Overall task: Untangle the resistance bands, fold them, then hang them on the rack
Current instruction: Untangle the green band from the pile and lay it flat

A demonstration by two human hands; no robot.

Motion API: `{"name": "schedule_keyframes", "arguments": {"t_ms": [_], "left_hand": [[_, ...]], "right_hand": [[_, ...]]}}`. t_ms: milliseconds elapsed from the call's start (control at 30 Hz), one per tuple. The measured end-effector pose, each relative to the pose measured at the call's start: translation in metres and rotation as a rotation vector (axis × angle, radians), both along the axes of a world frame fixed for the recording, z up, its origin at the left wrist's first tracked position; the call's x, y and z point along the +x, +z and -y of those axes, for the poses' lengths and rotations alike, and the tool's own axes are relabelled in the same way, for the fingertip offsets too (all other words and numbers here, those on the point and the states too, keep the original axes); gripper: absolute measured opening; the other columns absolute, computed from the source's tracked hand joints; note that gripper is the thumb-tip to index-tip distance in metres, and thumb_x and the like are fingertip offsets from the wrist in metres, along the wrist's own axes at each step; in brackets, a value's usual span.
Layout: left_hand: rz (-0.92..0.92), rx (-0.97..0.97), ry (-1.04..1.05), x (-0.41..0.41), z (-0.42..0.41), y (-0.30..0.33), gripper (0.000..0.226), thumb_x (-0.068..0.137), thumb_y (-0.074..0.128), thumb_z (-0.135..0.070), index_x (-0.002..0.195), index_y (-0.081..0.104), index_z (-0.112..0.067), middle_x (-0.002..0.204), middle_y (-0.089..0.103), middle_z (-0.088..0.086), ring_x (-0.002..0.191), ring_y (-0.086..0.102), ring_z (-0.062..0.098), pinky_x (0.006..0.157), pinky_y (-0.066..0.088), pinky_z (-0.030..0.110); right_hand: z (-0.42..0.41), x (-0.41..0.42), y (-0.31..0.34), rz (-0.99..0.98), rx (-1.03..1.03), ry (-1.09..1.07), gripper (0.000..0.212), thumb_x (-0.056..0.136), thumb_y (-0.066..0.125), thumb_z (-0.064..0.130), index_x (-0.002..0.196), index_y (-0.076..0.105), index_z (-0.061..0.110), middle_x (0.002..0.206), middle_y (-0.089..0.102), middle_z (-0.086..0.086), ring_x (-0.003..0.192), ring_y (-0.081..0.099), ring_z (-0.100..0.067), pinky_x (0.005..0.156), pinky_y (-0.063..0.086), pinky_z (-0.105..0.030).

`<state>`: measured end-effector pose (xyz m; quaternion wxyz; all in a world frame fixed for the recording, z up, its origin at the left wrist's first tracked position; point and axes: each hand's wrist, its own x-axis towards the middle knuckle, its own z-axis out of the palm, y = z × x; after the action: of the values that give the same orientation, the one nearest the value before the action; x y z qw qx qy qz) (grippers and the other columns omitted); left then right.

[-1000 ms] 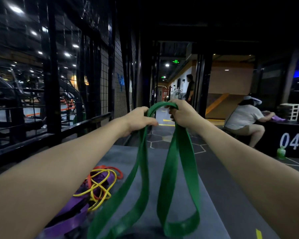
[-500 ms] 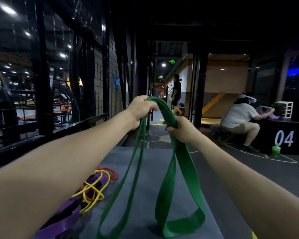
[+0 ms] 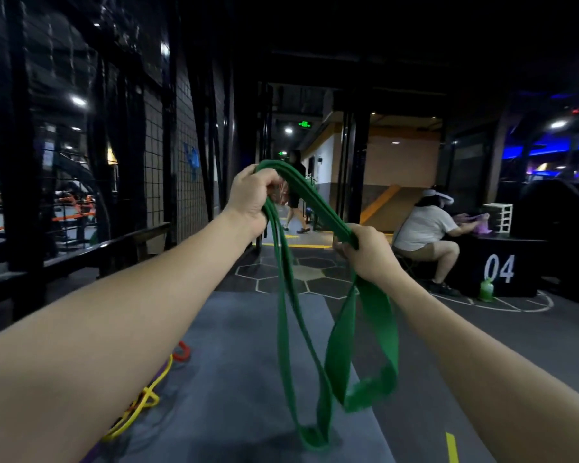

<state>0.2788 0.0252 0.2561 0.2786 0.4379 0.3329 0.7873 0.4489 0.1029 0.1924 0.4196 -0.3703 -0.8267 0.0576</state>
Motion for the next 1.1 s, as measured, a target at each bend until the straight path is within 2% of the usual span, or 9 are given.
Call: {"name": "schedule_keyframes", "arguments": {"t_ms": [167, 267, 333, 500, 600, 733, 833, 967, 1100], "left_hand": [[0.101, -0.096, 0.124, -0.049, 0.004, -0.052, 0.028, 0.082, 0.044, 0.007, 0.064, 0.05, -0.014, 0.043, 0.05, -0.008, 0.05, 0.042, 0.01, 0.051, 0.034, 0.023], [0.145, -0.167, 0.214, -0.083, 0.016, -0.09, 0.028, 0.083, 0.044, 0.007, 0.065, 0.048, -0.014, 0.036, 0.05, -0.01, 0.038, 0.045, 0.003, 0.042, 0.034, 0.017], [0.164, -0.215, 0.285, -0.106, 0.024, -0.115, 0.028, 0.082, 0.048, 0.006, 0.064, 0.049, -0.015, 0.037, 0.052, -0.01, 0.039, 0.046, 0.004, 0.041, 0.034, 0.016], [0.298, -0.357, 0.415, -0.156, 0.049, -0.177, 0.026, 0.081, 0.05, 0.006, 0.061, 0.046, -0.012, 0.031, 0.047, -0.005, 0.031, 0.046, 0.007, 0.038, 0.036, 0.013], [0.296, -0.496, 0.562, -0.187, 0.061, -0.205, 0.019, 0.074, 0.059, -0.004, 0.063, 0.048, -0.015, 0.051, 0.05, 0.003, 0.058, 0.051, 0.02, 0.055, 0.042, 0.023], [0.17, -0.652, 0.703, -0.201, 0.07, -0.232, 0.019, 0.073, 0.059, -0.002, 0.068, 0.045, -0.013, 0.065, 0.046, 0.004, 0.067, 0.05, 0.022, 0.059, 0.041, 0.03], [-0.043, -0.726, 0.774, -0.189, 0.067, -0.248, 0.012, 0.073, 0.065, -0.003, 0.083, 0.06, -0.003, 0.075, 0.057, 0.008, 0.072, 0.054, 0.02, 0.06, 0.04, 0.029], [-0.373, -0.791, 0.66, -0.149, 0.048, -0.276, 0.022, 0.07, 0.075, -0.008, 0.085, 0.059, -0.006, 0.087, 0.066, 0.013, 0.083, 0.065, 0.027, 0.073, 0.052, 0.037], [-0.615, -0.9, 0.574, -0.113, 0.023, -0.308, 0.044, 0.071, 0.078, -0.025, 0.103, 0.055, -0.005, 0.104, 0.065, 0.012, 0.099, 0.062, 0.028, 0.085, 0.048, 0.038]], "right_hand": [[-0.001, -0.022, -0.049, 0.184, -0.055, -0.041, 0.032, 0.083, 0.048, 0.0, 0.11, 0.062, 0.01, 0.092, 0.065, -0.016, 0.084, 0.061, -0.033, 0.068, 0.048, -0.038], [0.003, -0.043, -0.105, 0.347, -0.178, -0.056, 0.014, 0.083, 0.049, 0.008, 0.093, 0.059, 0.01, 0.089, 0.062, -0.014, 0.088, 0.06, -0.034, 0.069, 0.048, -0.037], [0.011, -0.058, -0.138, 0.453, -0.242, -0.032, 0.004, 0.087, 0.049, 0.014, 0.084, 0.053, 0.013, 0.083, 0.059, -0.01, 0.084, 0.06, -0.032, 0.064, 0.045, -0.034], [0.029, -0.095, -0.188, 0.569, -0.28, 0.028, 0.015, 0.09, 0.05, 0.022, 0.101, 0.059, 0.017, 0.098, 0.064, -0.011, 0.09, 0.06, -0.032, 0.066, 0.041, -0.032], [0.034, -0.112, -0.203, 0.556, -0.264, 0.067, 0.017, 0.09, 0.054, 0.024, 0.104, 0.061, 0.017, 0.101, 0.064, -0.009, 0.094, 0.059, -0.032, 0.069, 0.043, -0.034], [0.039, -0.131, -0.225, 0.571, -0.252, 0.164, 0.021, 0.089, 0.058, 0.025, 0.106, 0.065, 0.015, 0.107, 0.063, -0.009, 0.098, 0.059, -0.032, 0.072, 0.047, -0.035], [0.043, -0.142, -0.244, 0.617, -0.257, 0.233, 0.028, 0.088, 0.06, 0.026, 0.112, 0.064, 0.012, 0.117, 0.054, -0.01, 0.106, 0.054, -0.03, 0.077, 0.043, -0.033], [0.045, -0.138, -0.262, 0.626, -0.306, 0.27, 0.035, 0.084, 0.064, 0.029, 0.112, 0.064, 0.008, 0.117, 0.055, -0.013, 0.11, 0.052, -0.03, 0.082, 0.043, -0.034], [0.043, -0.129, -0.27, 0.59, -0.332, 0.318, 0.039, 0.079, 0.07, 0.032, 0.106, 0.064, 0.005, 0.108, 0.053, -0.016, 0.102, 0.053, -0.033, 0.08, 0.041, -0.033]]}}
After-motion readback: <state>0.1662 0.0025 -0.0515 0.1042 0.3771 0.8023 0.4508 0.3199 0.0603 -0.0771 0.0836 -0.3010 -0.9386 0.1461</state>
